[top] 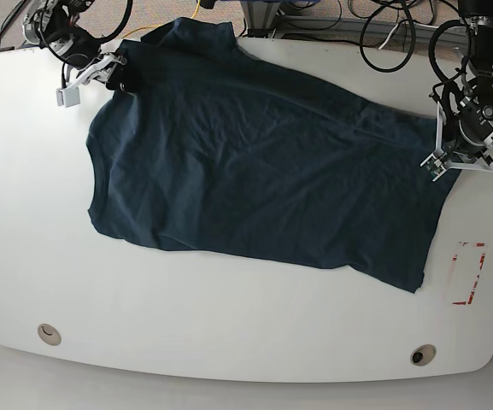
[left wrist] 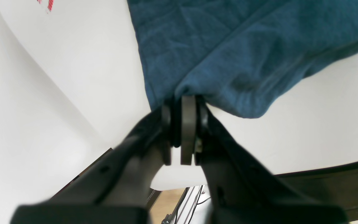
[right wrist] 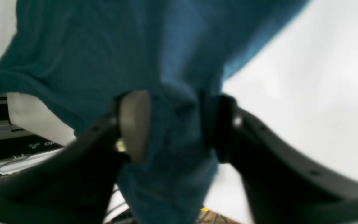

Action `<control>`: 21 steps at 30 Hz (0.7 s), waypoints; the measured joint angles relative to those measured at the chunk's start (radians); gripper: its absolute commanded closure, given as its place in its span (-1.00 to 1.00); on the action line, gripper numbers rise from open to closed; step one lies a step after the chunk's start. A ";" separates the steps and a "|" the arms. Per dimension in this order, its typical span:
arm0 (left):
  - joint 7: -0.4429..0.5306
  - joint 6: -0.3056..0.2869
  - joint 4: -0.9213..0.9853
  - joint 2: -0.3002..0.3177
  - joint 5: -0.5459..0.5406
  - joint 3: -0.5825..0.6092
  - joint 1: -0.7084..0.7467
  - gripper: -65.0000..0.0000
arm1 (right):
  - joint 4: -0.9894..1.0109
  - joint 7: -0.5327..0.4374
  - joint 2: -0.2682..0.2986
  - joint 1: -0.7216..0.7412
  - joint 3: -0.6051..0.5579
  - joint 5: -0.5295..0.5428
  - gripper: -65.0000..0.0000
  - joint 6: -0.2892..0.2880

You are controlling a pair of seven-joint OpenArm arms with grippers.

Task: Layout the t-shirt on the table in an organized manner, then fold the t-shirt properly
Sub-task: 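Pull the t-shirt's collar edge taut with both grippers, smoothing it flat, then lift the navy t-shirt with both grippers and swing it up high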

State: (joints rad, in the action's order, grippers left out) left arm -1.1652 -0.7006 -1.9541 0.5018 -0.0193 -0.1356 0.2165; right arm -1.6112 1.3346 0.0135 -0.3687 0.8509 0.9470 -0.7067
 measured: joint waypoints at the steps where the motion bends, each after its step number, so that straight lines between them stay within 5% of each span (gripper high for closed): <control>1: 0.000 0.000 0.000 0.000 0.000 0.000 0.000 1.00 | 0.003 0.003 0.000 -0.002 0.000 0.001 0.66 -0.001; 5: 0.000 0.000 0.000 0.000 0.000 0.000 0.000 1.00 | 0.005 0.015 -0.005 -0.010 0.000 -0.010 0.96 0.001; 21: 0.000 0.000 0.000 0.000 0.000 0.000 0.000 1.00 | -0.018 0.031 -0.006 -0.013 -0.002 -0.019 1.00 0.004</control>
State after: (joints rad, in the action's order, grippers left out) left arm -1.1652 -0.7002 -1.9541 0.5018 -0.0193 -0.1356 0.2165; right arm -1.6287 1.3651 0.0074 -0.3817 0.8486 0.9276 -0.7029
